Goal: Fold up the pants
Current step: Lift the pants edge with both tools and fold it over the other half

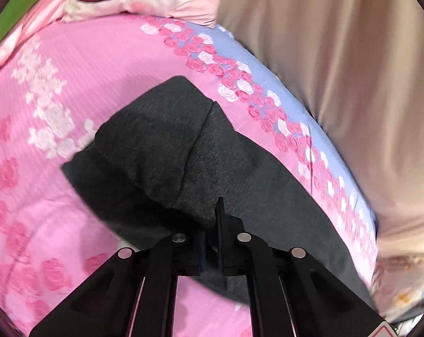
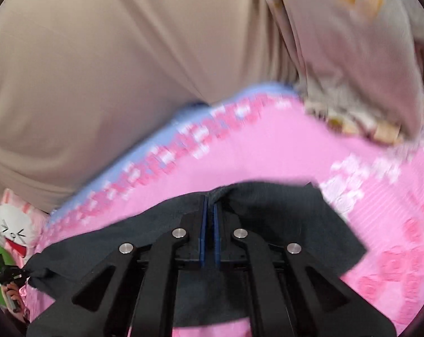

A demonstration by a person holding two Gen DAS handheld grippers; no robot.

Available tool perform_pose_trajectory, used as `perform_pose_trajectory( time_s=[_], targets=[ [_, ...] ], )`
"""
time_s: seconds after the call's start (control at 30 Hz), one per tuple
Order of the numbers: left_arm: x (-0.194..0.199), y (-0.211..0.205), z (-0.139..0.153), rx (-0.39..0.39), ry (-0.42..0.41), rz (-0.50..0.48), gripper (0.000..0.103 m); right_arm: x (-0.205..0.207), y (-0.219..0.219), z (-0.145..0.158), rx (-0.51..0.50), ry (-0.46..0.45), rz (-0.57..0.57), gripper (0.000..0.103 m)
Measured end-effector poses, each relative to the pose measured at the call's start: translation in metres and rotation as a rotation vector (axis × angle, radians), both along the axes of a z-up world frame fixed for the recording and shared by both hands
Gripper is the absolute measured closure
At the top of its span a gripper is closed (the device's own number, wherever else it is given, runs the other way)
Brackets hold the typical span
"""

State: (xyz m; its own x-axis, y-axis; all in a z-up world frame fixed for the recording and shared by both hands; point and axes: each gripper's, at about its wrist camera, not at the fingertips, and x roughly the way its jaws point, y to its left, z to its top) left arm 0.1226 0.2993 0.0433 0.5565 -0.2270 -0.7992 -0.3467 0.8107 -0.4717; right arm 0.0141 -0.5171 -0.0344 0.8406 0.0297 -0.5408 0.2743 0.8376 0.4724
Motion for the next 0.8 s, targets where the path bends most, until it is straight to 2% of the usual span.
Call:
perform_pose_trajectory(
  time_s=[0.07, 0.13, 0.17, 0.2, 0.3, 0.37, 0.4, 0.47, 0.53, 0.57, 0.6, 0.63, 0.7, 0.73, 0.8],
  targets=[
    [-0.007, 0.006, -0.006, -0.002, 0.019, -0.042, 0.098, -0.006, -0.007, -0.022, -0.013, 0.090, -0.013, 0.100],
    [-0.002, 0.006, -0.029, 0.027, 0.077, -0.097, 0.094, -0.007, -0.015, -0.059, 0.032, 0.190, -0.007, 0.100],
    [-0.002, 0.006, -0.038, 0.038, 0.093, -0.109, 0.089, -0.007, -0.016, -0.074, 0.063, 0.211, -0.008, 0.100],
    [-0.004, 0.006, -0.046, 0.038, 0.084, -0.120, 0.090, -0.008, -0.015, -0.080, 0.082, 0.216, -0.008, 0.100],
    [-0.018, 0.011, -0.033, 0.018, 0.028, -0.093, 0.083, -0.012, -0.013, -0.066, 0.067, 0.172, -0.019, 0.100],
    [-0.024, 0.014, -0.021, 0.035, -0.038, -0.059, 0.064, -0.009, -0.012, -0.066, 0.066, 0.172, -0.024, 0.100],
    [-0.026, 0.015, -0.016, 0.011, -0.058, -0.061, 0.061, -0.008, -0.012, -0.068, 0.072, 0.170, -0.025, 0.098],
    [-0.021, 0.016, -0.017, -0.048, -0.059, -0.064, 0.049, -0.008, -0.013, -0.074, 0.082, 0.180, -0.036, 0.097],
    [-0.013, 0.017, -0.025, -0.060, -0.034, -0.057, 0.049, -0.008, -0.013, -0.073, 0.077, 0.174, -0.044, 0.095],
    [-0.009, 0.016, -0.031, -0.065, -0.023, -0.055, 0.057, -0.008, -0.014, -0.072, 0.080, 0.165, -0.042, 0.095],
    [-0.006, 0.017, -0.037, -0.063, -0.019, -0.039, 0.072, -0.007, -0.015, -0.072, 0.087, 0.161, -0.039, 0.095],
    [-0.001, 0.019, -0.038, -0.034, -0.004, -0.014, 0.101, -0.002, -0.017, -0.071, 0.091, 0.163, -0.037, 0.095],
    [0.013, 0.023, -0.031, -0.040, -0.021, -0.016, 0.102, 0.011, -0.015, -0.061, 0.057, 0.179, -0.027, 0.100],
    [0.018, 0.021, -0.013, -0.038, -0.055, -0.026, 0.102, 0.017, -0.015, -0.042, 0.034, 0.145, -0.026, 0.101],
    [0.019, 0.018, 0.027, -0.037, -0.143, -0.055, 0.102, 0.013, -0.015, 0.005, 0.032, -0.004, -0.023, 0.101]
  ],
)
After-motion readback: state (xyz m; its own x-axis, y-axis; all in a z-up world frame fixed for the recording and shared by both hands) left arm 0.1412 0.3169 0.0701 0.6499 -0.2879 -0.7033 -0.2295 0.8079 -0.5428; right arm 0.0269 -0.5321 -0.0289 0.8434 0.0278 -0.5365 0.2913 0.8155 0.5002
